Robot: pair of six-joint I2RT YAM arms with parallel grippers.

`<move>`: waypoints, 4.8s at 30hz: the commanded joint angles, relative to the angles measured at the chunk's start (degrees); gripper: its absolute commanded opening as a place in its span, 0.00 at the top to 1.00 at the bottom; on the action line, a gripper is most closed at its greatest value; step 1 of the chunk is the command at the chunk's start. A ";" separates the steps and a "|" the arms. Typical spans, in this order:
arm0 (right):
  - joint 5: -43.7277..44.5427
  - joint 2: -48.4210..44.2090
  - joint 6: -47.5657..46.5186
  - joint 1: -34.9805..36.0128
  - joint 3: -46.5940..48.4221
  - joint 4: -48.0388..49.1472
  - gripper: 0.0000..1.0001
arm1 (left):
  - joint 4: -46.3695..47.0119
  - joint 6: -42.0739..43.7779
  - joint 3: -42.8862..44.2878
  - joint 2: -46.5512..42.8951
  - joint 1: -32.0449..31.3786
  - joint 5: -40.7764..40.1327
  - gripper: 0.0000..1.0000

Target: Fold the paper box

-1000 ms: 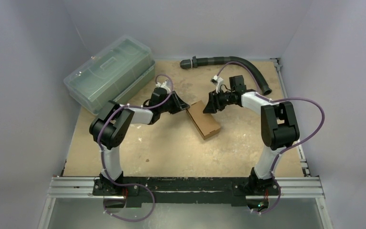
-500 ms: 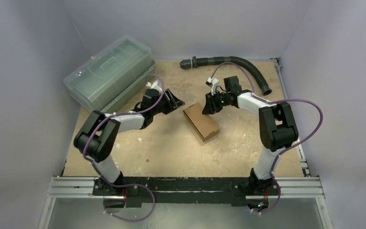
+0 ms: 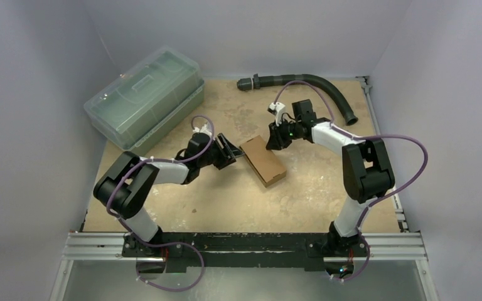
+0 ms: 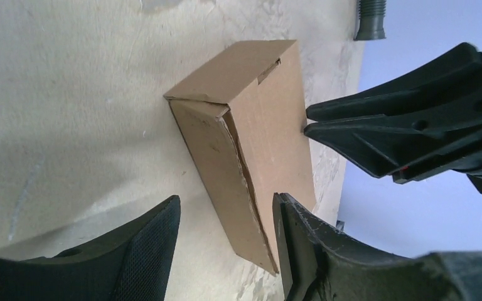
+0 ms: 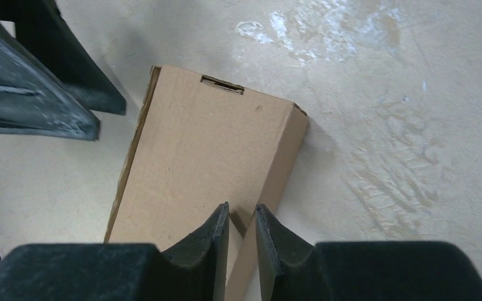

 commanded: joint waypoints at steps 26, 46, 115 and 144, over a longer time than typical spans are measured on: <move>-2.52 -3.88 0.71 -0.21 2.29 -1.02 0.41 | 8.42 -4.61 6.41 10.98 -1.20 -1.20 0.63; -6.88 -2.99 -4.29 3.47 4.32 -7.82 0.56 | 14.87 -5.49 6.03 14.19 -1.28 2.54 0.84; -18.64 -14.11 -14.19 -13.50 2.60 -16.08 0.35 | -69.49 17.04 48.98 12.29 -31.99 -55.31 0.15; -19.45 -12.11 -15.07 -13.50 2.25 -17.16 0.35 | -16.69 18.69 10.65 -10.74 -9.35 -9.40 0.48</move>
